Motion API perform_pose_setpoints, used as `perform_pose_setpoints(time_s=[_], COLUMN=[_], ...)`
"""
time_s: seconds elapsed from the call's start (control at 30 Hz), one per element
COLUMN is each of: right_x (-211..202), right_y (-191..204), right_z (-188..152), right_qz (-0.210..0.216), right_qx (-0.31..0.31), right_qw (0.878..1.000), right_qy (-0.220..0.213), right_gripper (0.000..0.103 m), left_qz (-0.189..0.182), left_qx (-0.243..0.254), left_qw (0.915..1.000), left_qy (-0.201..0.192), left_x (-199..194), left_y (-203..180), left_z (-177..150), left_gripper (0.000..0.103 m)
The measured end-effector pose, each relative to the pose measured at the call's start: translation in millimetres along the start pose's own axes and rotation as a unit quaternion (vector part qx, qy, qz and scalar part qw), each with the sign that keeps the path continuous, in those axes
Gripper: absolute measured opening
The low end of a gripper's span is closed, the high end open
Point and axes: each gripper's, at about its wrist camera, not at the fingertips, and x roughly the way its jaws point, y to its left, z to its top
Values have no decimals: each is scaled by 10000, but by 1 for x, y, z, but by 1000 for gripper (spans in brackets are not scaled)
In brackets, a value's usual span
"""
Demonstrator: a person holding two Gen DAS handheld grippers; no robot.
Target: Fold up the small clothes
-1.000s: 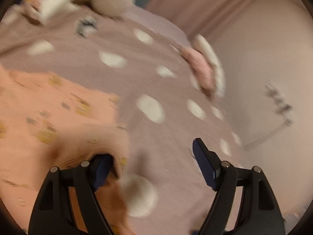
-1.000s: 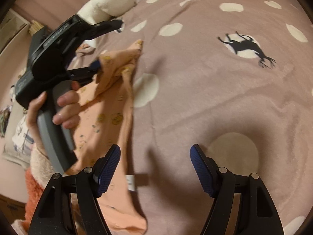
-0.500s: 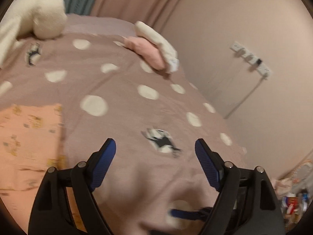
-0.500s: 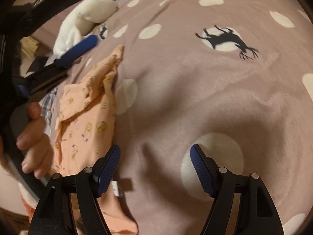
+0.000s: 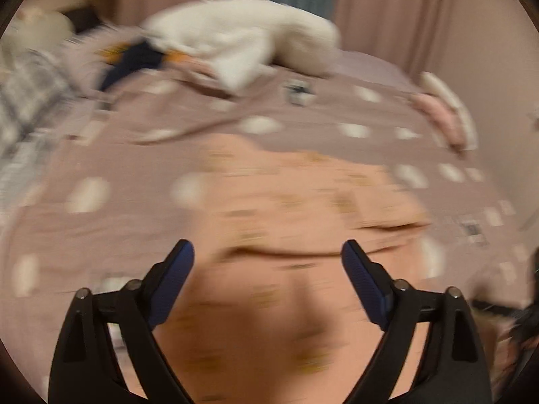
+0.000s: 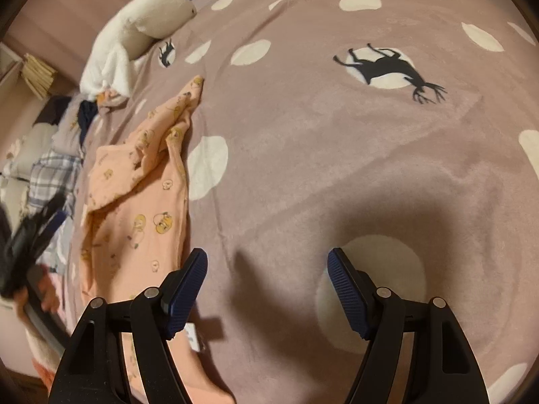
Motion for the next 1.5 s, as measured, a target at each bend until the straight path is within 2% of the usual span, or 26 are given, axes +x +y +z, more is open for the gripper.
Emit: perform_pose_setpoints(time_s=[0.03, 0.13, 0.2, 0.27, 0.33, 0.47, 0.53, 0.57, 0.6, 0.67, 0.7, 0.73, 0.8, 0.83, 0.87, 0.93, 0.97, 1.03, 1.1, 1.2, 1.37, 1.5], right_x=[1, 4, 4, 4, 5, 8, 11, 13, 14, 17, 20, 22, 28, 32, 36, 45, 50, 65, 74, 82, 96, 120], right_y=[4, 16, 26, 39, 57, 90, 105, 111, 118, 129, 137, 146, 162, 169, 174, 186, 194, 206, 213, 221, 238, 253], right_z=[0, 1, 3, 3, 3, 0, 1, 2, 4, 10, 14, 18, 25, 31, 35, 46, 50, 54, 55, 53, 43, 35], right_qz=[-45, -135, -159, -153, -307, -552, -629, -647, -583, -377, -430, -607, -958, -1126, -1191, -1127, -1113, -1327, -1403, -1236, -1265, -1558], right_qx=[-36, -126, -201, -362, -676, -1326, -1642, -1754, -1892, -2094, -2247, -2490, -2962, -3162, -3271, -3545, -3729, -4099, -4311, -4558, -4959, -5311], right_qw=[10000, 9998, 9994, 9987, 9964, 9874, 9818, 9797, 9775, 9744, 9707, 9632, 9454, 9366, 9322, 9243, 9177, 8999, 8893, 8800, 8586, 8327], right_qy=[-33, -115, -231, -339, -421, -669, -716, -727, -732, -721, -740, -807, -967, -1008, -993, -850, -793, -677, -597, -498, -289, -149], right_gripper=[74, 74, 74, 74, 74, 74, 74, 74, 74, 74, 74, 74, 73, 68, 60, 52, 51, 48, 48, 48, 48, 48], left_qz=[347, 897, 1084, 1118, 1331, 1595, 1706, 1681, 1625, 1350, 1192, 861, 231, 150, 169, 299, 342, 296, 167, -218, -376, -893], left_qx=[115, 469, 648, 791, 1047, 1538, 1705, 1692, 1670, 1408, 1137, 653, -75, -180, -74, 433, 586, 433, 24, -614, -1323, -2325], left_qw=[9992, 9941, 9911, 9898, 9851, 9748, 9703, 9711, 9724, 9801, 9852, 9923, 9964, 9963, 9964, 9956, 9948, 9954, 9961, 9932, 9866, 9633], left_qy=[-166, -386, -427, -402, -299, -268, -172, -46, 91, 380, 475, 602, 812, 828, 832, 773, 753, 801, 861, 969, 879, 998], left_x=[-6, -7, 0, 13, 29, 50, 63, 68, 71, 80, 82, 83, 87, 87, 86, 80, 78, 77, 79, 81, 74, 79], left_y=[13, 35, 38, 34, 26, 13, 11, 13, 15, 26, 34, 47, 68, 74, 74, 67, 64, 69, 82, 102, 120, 146], left_z=[-9, -28, -37, -42, -45, -48, -46, -45, -46, -41, -37, -33, -28, -26, -26, -26, -26, -26, -23, -22, -26, -27], left_gripper=[99, 102, 102, 102, 101, 100, 95, 91, 80, 77, 75, 64, 51, 47, 45, 31, 27, 23, 22, 22, 20, 18])
